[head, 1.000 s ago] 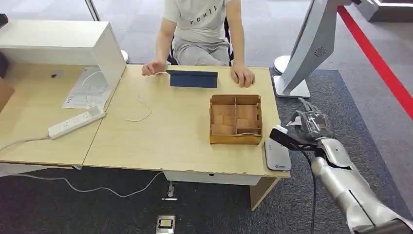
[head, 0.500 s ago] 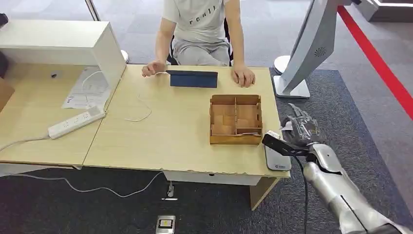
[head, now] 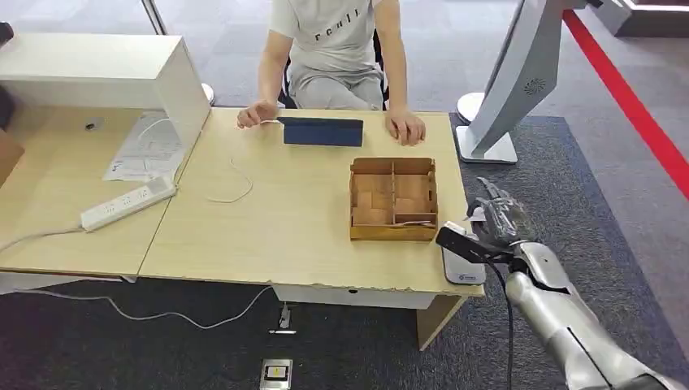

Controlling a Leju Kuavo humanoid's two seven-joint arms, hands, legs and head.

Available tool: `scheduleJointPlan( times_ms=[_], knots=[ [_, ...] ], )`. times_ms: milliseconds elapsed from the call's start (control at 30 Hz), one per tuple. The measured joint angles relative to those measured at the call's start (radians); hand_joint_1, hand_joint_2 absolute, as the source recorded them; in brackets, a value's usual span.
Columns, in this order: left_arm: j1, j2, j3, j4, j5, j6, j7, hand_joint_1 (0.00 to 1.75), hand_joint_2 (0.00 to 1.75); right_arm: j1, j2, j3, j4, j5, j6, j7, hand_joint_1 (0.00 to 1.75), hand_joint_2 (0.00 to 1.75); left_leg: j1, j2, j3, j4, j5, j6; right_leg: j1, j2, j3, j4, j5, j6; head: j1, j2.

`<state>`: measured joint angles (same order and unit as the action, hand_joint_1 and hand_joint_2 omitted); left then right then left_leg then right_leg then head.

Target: Pass the card to the sensor for recognition and then transmit it.

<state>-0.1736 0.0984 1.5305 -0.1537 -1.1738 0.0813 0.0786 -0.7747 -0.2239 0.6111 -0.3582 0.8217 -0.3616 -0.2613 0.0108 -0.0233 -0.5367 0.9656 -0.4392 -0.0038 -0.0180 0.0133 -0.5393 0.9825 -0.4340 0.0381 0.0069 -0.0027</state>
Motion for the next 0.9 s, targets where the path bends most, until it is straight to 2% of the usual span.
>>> scheduleJointPlan(
  times_ms=[267, 467, 900],
  knots=[
    [0.0, -0.003, 0.01, 0.0, 0.005, 0.01, 0.005, 0.0, 0.0, 0.051, 0.002, 0.001, -0.001, -0.041, 0.022, -0.002, 1.75, 1.75, 0.0, 0.0, 0.0, 0.0, 0.0, 0.0, 0.0, 0.0, 0.0, 0.0, 0.0, 0.0, 0.0, 0.0],
    [0.0, -0.005, 0.014, 0.0, 0.019, 0.017, 0.006, 0.0, 0.0, 0.097, 0.008, 0.003, 0.0, -0.069, 0.035, 0.022, 1.75, 1.75, 0.0, 0.0, 0.0, 0.0, 0.0, 0.0, 0.0, 0.0, 0.0, 0.0, 0.0, 0.0, 0.0, 0.0],
    [0.0, -0.005, 0.014, 0.0, 0.017, 0.022, 0.003, 0.0, 0.0, 0.12, -0.003, 0.003, 0.0, -0.114, 0.045, 0.025, 1.75, 1.75, 0.0, 0.001, 0.002, 0.0, 0.0, 0.0, 0.0, 0.0, 0.001, 0.0, 0.0, 0.0, 0.0, 0.0]
  ],
)
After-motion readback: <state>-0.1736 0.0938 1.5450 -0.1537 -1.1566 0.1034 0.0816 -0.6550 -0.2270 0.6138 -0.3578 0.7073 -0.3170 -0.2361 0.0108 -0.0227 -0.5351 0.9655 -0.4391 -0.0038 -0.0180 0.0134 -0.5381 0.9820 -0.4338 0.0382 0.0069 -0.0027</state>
